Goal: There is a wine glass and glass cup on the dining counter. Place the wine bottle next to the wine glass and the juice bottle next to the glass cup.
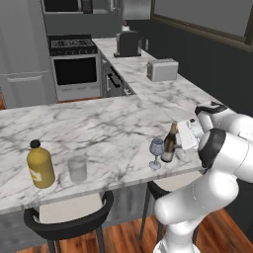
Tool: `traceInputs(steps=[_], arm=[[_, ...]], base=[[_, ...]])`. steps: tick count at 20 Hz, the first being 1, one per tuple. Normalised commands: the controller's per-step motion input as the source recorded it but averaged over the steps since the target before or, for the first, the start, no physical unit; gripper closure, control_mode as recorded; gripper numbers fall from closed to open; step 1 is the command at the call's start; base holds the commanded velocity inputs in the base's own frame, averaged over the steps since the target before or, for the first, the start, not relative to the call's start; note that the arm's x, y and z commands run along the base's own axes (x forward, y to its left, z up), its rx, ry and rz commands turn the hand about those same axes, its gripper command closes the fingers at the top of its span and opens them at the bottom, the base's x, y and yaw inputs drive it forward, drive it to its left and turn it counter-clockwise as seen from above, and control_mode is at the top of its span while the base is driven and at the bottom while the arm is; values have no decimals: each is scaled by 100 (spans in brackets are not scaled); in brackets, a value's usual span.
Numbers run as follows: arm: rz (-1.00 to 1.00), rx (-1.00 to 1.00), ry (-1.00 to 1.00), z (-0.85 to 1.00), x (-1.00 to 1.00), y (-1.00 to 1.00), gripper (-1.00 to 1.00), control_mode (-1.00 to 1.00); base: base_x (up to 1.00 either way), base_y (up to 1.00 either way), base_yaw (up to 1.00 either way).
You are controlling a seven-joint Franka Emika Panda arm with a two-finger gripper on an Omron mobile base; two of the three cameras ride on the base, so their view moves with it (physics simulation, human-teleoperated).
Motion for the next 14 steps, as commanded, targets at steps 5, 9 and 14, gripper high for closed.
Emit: traceInputs(steps=[5, 9, 14], arm=[[0, 0, 0, 0, 0, -13, -100, -100], [0, 0, 0, 0, 0, -16, -100, -100], [0, 0, 0, 3, -2, -22, -100, -100]], base=[[0, 0, 0], [0, 0, 0], [0, 0, 0]])
